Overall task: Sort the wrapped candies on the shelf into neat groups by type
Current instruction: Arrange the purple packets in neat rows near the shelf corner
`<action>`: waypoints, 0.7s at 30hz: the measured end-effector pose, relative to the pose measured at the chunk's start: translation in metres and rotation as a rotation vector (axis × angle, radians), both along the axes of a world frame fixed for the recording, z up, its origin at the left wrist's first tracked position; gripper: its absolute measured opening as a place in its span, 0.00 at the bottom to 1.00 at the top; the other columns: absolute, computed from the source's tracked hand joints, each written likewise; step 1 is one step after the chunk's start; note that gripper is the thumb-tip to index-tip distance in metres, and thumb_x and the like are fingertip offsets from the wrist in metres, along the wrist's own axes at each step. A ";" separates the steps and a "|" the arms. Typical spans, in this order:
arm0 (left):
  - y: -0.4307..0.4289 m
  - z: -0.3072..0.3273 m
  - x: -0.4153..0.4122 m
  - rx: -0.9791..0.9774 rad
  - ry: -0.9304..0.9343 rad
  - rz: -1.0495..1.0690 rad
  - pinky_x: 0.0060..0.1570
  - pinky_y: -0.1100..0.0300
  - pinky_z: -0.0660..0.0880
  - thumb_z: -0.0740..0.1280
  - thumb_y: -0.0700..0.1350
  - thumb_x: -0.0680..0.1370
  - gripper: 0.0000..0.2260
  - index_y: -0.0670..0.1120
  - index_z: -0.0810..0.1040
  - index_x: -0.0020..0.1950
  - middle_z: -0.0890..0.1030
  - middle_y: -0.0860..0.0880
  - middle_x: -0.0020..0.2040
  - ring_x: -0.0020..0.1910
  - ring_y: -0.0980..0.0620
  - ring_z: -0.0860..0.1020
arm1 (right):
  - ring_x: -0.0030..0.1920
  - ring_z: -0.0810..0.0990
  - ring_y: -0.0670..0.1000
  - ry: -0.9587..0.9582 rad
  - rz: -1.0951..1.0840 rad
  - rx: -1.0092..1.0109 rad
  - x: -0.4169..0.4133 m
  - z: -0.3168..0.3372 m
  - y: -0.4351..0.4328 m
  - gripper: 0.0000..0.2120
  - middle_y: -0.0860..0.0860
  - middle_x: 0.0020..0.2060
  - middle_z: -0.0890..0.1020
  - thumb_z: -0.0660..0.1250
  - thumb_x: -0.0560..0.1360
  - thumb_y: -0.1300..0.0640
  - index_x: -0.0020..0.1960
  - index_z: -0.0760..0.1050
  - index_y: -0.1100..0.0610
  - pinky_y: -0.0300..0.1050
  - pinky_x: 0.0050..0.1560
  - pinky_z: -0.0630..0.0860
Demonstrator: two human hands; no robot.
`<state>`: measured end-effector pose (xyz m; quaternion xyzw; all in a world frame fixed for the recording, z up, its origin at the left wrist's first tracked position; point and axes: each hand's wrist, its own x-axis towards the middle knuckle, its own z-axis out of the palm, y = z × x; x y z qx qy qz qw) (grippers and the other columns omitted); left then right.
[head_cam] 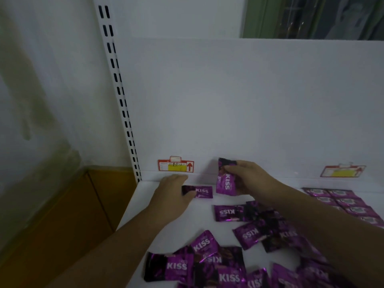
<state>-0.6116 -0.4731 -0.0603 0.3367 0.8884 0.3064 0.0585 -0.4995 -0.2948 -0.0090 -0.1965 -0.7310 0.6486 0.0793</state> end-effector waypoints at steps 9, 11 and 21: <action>-0.013 0.008 -0.009 0.255 -0.281 -0.006 0.31 0.69 0.71 0.72 0.39 0.72 0.09 0.53 0.77 0.44 0.80 0.54 0.40 0.37 0.58 0.78 | 0.31 0.82 0.55 -0.016 0.043 -0.158 0.013 -0.006 0.008 0.08 0.52 0.30 0.80 0.63 0.77 0.52 0.48 0.76 0.56 0.42 0.29 0.77; -0.023 0.012 -0.011 0.319 -0.386 0.023 0.29 0.71 0.72 0.72 0.38 0.71 0.11 0.54 0.78 0.42 0.81 0.54 0.38 0.34 0.58 0.80 | 0.33 0.82 0.55 -0.015 0.106 -0.114 0.012 -0.006 0.007 0.05 0.50 0.33 0.81 0.64 0.77 0.56 0.49 0.79 0.52 0.41 0.31 0.77; -0.056 0.009 -0.022 0.511 -0.442 0.170 0.26 0.70 0.71 0.72 0.39 0.71 0.07 0.46 0.77 0.45 0.83 0.50 0.33 0.28 0.60 0.79 | 0.42 0.84 0.53 -0.010 0.302 0.127 -0.003 0.005 -0.016 0.11 0.51 0.42 0.85 0.68 0.74 0.64 0.53 0.80 0.52 0.37 0.38 0.78</action>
